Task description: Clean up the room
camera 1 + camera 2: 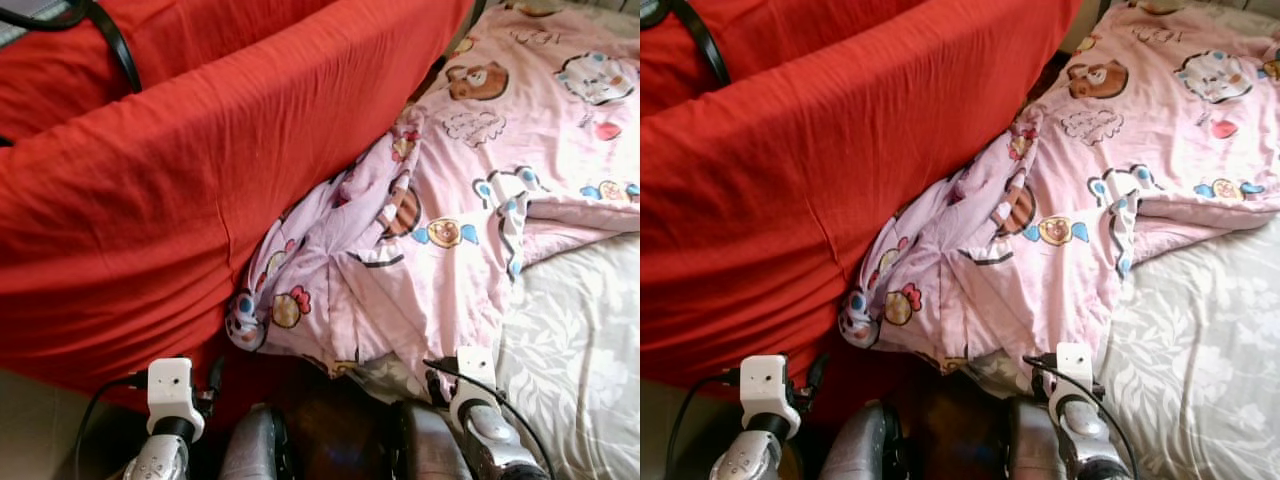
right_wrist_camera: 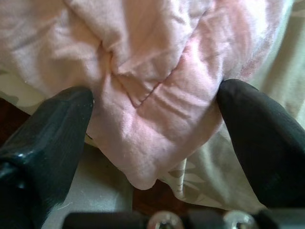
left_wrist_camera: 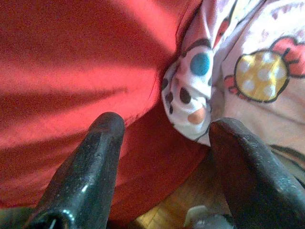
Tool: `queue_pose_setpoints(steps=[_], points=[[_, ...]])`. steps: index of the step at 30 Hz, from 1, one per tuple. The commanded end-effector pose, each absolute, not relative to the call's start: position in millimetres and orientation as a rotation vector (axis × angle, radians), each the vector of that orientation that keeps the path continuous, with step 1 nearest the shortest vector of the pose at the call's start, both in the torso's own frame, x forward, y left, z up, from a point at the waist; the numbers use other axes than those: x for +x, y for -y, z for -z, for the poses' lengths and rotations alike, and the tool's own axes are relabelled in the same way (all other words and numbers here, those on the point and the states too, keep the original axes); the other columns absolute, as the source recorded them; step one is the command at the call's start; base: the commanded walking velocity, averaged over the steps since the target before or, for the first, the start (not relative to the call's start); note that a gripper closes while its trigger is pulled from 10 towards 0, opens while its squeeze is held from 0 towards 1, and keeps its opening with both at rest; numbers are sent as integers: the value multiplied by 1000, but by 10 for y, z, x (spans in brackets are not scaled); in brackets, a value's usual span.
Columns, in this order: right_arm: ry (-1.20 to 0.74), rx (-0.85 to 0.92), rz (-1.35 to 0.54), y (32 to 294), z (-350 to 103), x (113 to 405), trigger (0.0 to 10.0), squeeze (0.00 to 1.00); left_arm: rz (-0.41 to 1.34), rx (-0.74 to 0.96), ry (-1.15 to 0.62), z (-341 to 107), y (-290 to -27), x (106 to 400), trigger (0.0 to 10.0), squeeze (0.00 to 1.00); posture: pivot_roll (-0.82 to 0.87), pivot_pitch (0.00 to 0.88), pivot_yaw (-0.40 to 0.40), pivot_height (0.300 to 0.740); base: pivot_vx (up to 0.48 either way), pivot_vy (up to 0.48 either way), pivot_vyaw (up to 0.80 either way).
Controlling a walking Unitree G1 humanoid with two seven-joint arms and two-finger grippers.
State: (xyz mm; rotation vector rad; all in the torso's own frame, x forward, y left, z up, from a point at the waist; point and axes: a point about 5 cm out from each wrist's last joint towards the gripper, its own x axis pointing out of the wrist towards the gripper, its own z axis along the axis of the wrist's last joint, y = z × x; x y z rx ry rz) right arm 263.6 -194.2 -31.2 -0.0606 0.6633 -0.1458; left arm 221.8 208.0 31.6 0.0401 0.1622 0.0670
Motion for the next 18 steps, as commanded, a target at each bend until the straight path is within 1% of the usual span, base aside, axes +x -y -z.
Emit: queue_pose_setpoints(steps=[1,7,13,14,15,16,18], points=[[-711,-63,146,1930,400,2534,10000,0,-65,52,-199,-274,-2110,2141,10000,0,77,333,83,642,0,0,0],[-683,-38,127,1911,373,2564,10000,0,-50,48,-198,-328,-2057,2115,10000,0,90,363,86,642,0,0,0],[-677,-66,103,1892,373,2565,10000,0,-46,44,-200,-346,-2043,2065,10000,0,95,379,84,642,0,0,0],[-677,-67,104,1891,372,2566,8157,0,-46,43,-203,-346,-2041,2060,10000,0,95,381,83,642,0,0,0],[-677,-67,104,1891,373,2565,8157,0,-46,43,-204,-348,-2040,2053,10000,0,96,383,82,642,0,0,0],[-682,-72,100,1889,378,2560,0,0,-47,42,-208,-346,-2039,2041,10000,0,95,385,80,642,0,0,0],[-683,-78,91,1881,380,2559,0,0,-50,40,-214,-344,-2037,2034,10000,0,95,386,79,642,0,0,0]])
